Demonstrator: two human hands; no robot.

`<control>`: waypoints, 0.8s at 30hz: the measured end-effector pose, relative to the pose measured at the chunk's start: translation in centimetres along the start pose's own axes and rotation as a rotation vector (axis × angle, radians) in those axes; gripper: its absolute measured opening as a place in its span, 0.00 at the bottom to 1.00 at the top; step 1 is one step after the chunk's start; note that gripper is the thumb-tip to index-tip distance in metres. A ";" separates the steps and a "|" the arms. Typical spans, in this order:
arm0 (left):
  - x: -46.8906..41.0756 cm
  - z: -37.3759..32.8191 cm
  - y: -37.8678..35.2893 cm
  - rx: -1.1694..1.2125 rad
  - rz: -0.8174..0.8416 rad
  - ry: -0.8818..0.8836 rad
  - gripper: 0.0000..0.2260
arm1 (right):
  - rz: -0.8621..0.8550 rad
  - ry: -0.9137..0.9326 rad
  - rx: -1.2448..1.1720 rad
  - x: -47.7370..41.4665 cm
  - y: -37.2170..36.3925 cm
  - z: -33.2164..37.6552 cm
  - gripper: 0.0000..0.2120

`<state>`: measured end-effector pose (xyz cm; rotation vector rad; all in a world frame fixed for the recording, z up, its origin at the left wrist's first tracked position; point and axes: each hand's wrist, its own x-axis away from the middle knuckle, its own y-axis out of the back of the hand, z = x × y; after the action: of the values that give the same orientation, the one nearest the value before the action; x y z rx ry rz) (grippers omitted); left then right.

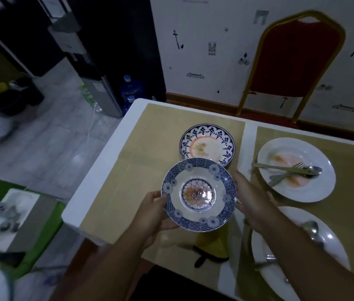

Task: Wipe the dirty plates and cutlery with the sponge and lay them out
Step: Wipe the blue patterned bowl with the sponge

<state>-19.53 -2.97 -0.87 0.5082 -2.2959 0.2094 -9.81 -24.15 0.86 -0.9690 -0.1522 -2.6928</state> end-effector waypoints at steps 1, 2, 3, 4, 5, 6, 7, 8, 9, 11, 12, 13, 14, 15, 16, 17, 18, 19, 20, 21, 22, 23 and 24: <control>0.4 0.8 0.4 0.002 -0.008 0.016 0.11 | 0.016 0.001 0.020 0.2 -0.2 -0.7 0.18; 0.8 1.5 0.8 0.009 -0.011 0.027 0.11 | 0.035 -0.002 0.025 0.5 -0.6 -1.0 0.19; 1.1 1.9 1.3 0.020 -0.021 0.034 0.10 | 0.044 0.001 0.034 0.8 -1.0 -1.2 0.19; 1.3 2.1 1.8 0.035 -0.037 0.037 0.10 | 0.041 0.009 0.046 0.8 -1.3 -1.5 0.19; 1.4 2.3 2.3 0.053 -0.049 0.033 0.10 | 0.034 0.025 0.066 0.6 -1.4 -1.9 0.20; 1.4 2.4 2.7 0.067 -0.063 0.021 0.10 | 0.014 0.045 0.093 0.4 -1.6 -2.2 0.22; 1.3 2.4 3.2 0.077 -0.074 0.006 0.09 | -0.026 0.070 0.133 0.3 -1.8 -2.6 0.24; 1.2 2.4 3.7 0.082 -0.084 -0.005 0.09 | -0.094 0.108 0.192 0.2 -1.9 -3.2 0.24; 1.0 2.5 4.2 0.092 -0.100 -0.012 0.09 | -0.179 0.151 0.262 0.4 -2.0 -3.8 0.21; 0.3 2.7 5.4 0.107 -0.132 -0.021 0.09 | -0.337 0.222 0.447 0.8 -2.2 -5.9 0.16; -0.2 2.8 6.1 0.113 -0.139 -0.025 0.09 | -0.382 0.230 0.575 0.9 -2.5 -7.0 0.15; -0.6 3.0 6.7 0.118 -0.140 -0.029 0.09 | -0.409 0.219 0.719 1.1 -3.0 -8.0 0.16; -1.1 3.1 7.3 0.120 -0.138 -0.032 0.10 | -0.425 0.207 0.850 0.9 -3.6 -9.0 0.18; -1.4 3.1 7.8 0.121 -0.133 -0.032 0.10 | -0.430 0.193 0.945 0.8 -4.3 -9.8 0.20; -1.8 3.3 8.3 0.120 -0.125 -0.031 0.10 | -0.432 0.176 0.996 0.6 -5.1 -10.3 0.22; -2.1 3.5 8.7 0.120 -0.115 -0.028 0.10 | -0.447 0.172 1.023 0.5 -6.0 -10.7 0.24; -2.5 3.6 9.0 0.119 -0.100 -0.025 0.10 | -0.467 0.180 1.046 0.1 -6.8 -11.2 0.26; -2.7 3.7 9.3 0.115 -0.081 -0.023 0.10 | -0.485 0.185 1.068 -0.2 -7.5 -11.5 0.29; -2.9 3.7 9.5 0.112 -0.062 -0.022 0.10 | -0.501 0.180 1.085 -0.5 -8.1 -11.9 0.31; -3.2 3.8 9.7 0.109 -0.045 -0.021 0.10 | -0.518 0.159 1.102 -0.8 -8.5 -12.4 0.33; -3.4 3.9 9.9 0.103 -0.030 -0.019 0.10 | -0.545 0.138 1.118 -1.2 -8.9 -12.8 0.33; -3.6 3.8 10.0 0.097 -0.017 -0.017 0.10 | -0.576 0.131 1.134 -1.4 -9.2 -13.1 0.32; -3.8 3.9 10.1 0.089 -0.005 -0.015 0.10 | -0.610 0.142 1.147 -1.5 -9.4 -13.6 0.31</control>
<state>-23.92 6.16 -6.22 0.5630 -2.3079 0.3077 -19.68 -17.39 -10.60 -0.3584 -1.9281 -2.3842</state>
